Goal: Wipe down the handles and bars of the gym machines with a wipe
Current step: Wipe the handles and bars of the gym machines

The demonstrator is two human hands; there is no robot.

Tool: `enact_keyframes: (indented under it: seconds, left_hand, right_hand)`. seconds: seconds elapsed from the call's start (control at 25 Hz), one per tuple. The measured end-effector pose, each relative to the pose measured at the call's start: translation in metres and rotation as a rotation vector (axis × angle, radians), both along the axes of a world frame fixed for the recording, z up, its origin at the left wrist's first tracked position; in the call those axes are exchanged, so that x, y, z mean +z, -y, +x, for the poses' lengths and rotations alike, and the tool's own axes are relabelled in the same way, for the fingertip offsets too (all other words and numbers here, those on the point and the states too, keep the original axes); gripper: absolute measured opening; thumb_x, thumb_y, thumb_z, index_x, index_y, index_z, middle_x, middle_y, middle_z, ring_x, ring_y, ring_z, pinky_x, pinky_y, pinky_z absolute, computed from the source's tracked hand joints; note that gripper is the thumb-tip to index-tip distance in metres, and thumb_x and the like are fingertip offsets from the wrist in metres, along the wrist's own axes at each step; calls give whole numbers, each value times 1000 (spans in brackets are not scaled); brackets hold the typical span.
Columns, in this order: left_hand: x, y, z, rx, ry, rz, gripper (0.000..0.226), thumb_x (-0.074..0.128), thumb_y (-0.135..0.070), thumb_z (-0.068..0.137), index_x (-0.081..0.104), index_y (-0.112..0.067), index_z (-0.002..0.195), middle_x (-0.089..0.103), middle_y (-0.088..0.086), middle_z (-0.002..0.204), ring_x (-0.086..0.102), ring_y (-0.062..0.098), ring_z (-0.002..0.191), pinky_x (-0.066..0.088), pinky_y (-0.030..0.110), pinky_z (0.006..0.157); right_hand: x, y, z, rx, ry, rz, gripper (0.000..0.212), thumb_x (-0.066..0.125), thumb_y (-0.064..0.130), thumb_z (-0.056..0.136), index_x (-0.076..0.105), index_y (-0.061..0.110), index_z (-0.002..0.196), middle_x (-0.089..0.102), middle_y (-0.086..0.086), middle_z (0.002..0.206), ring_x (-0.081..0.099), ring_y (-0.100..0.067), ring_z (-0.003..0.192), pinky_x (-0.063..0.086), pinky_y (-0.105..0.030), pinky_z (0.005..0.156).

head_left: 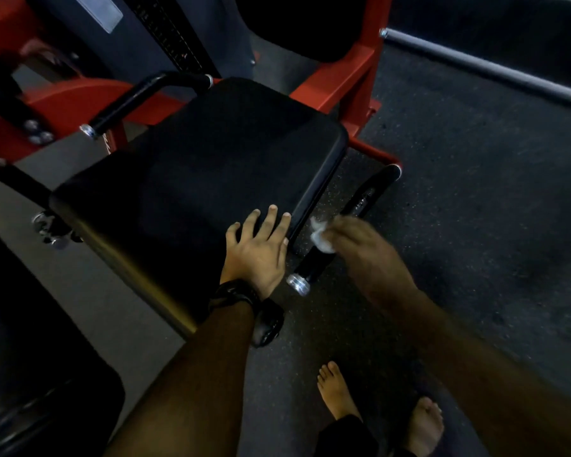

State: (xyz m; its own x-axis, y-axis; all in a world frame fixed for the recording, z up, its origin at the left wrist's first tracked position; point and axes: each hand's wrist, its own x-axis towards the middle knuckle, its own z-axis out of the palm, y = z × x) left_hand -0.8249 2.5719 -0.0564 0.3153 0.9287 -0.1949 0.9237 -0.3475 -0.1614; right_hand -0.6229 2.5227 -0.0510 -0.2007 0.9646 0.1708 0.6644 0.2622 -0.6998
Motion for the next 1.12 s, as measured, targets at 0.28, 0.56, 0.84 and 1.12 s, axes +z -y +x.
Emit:
enact_keyframes:
  seconds: [0.28, 0.56, 0.84, 1.12]
  left_hand:
    - [-4, 1, 0, -14, -4, 40, 49, 28, -40, 99, 41, -28, 146, 42, -1, 151, 37, 26, 136, 35, 51, 103]
    - [-6, 1, -1, -27, -8, 67, 49, 29, -39, 100, 40, -27, 146, 41, 0, 151, 37, 27, 136, 35, 52, 103]
    - [-6, 2, 1, -26, -21, 78, 50, 28, -39, 100, 40, -27, 147, 40, 0, 152, 37, 27, 136, 34, 52, 103]
    - [-5, 2, 2, -26, -31, 71, 50, 26, -39, 100, 40, -27, 147, 41, 1, 152, 38, 28, 136, 34, 52, 103]
  right_hand:
    - [-24, -6, 3, -81, -68, -10, 30, 53, 18, 94, 63, 18, 122, 59, -1, 130, 55, -15, 122, 47, -42, 104]
    - [-32, 18, -8, -202, -3, 64, 32, 57, 14, 86, 64, 4, 116, 59, -13, 118, 55, -25, 107, 53, -30, 87]
    - [-6, 35, -74, -988, -655, -353, 10, 63, 5, 87, 68, 11, 94, 59, -1, 91, 54, 4, 71, 44, -11, 63]
    - [-4, 33, -87, -1119, -859, -472, 7, 65, 14, 89, 65, 20, 93, 65, 3, 92, 63, -4, 84, 51, -20, 73]
